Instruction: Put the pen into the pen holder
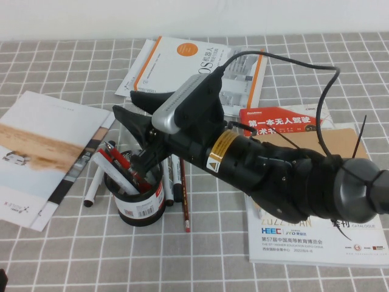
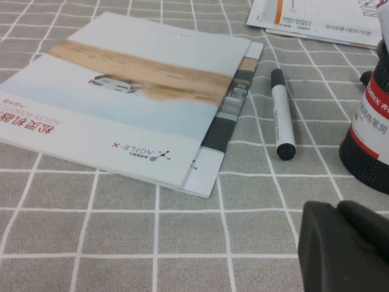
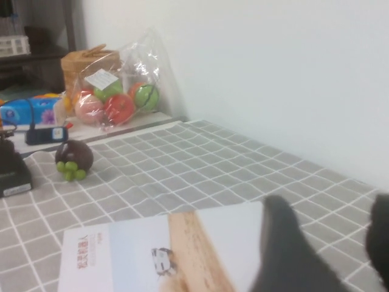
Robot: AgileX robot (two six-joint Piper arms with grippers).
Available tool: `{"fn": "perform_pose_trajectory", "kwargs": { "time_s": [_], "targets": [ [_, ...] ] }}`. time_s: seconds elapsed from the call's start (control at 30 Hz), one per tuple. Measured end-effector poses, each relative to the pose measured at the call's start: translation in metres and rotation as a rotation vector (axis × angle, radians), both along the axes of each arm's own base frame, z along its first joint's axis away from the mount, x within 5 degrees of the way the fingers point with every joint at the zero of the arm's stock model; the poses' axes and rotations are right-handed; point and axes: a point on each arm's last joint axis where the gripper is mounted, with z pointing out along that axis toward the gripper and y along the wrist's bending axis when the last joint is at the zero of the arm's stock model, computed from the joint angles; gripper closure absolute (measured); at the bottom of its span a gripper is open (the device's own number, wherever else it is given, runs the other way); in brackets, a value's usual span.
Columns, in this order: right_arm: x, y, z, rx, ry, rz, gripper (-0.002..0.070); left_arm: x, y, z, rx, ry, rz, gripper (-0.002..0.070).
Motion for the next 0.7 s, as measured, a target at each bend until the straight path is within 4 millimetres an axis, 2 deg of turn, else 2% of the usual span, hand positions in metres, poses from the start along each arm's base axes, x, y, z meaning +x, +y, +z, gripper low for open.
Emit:
{"fn": "perform_pose_trajectory", "kwargs": {
  "time_s": [0.07,0.17,0.23,0.33,0.4,0.47,0.6,0.7],
  "targets": [
    [0.000,-0.001,0.001,0.005,0.010,-0.008,0.0387,0.000,0.000,0.000,0.000,0.000,0.000,0.0678],
    [0.000,-0.004,0.006,-0.027,0.027,-0.025,0.0381,0.000,0.000,0.000,0.000,0.000,0.000,0.0678],
    [-0.002,-0.007,0.013,-0.055,0.040,-0.041,0.0412,0.000,0.000,0.000,0.000,0.000,0.000,0.0678],
    [-0.009,-0.018,0.028,-0.103,0.060,-0.069,0.0525,0.000,0.000,0.000,0.000,0.000,0.000,0.0678],
    [-0.019,-0.030,0.039,-0.135,0.062,-0.079,0.0614,0.000,0.000,0.000,0.000,0.000,0.000,0.0678],
    [-0.033,-0.045,0.052,-0.144,0.048,-0.085,0.0654,0.000,0.000,0.000,0.000,0.000,0.000,0.0678],
    [-0.063,-0.080,0.064,-0.166,0.045,-0.103,0.0682,0.000,0.000,0.000,0.000,0.000,0.000,0.0678],
    [-0.082,-0.107,0.058,-0.234,0.086,-0.139,0.0687,0.000,0.000,0.000,0.000,0.000,0.000,0.0678]
  ]
}}
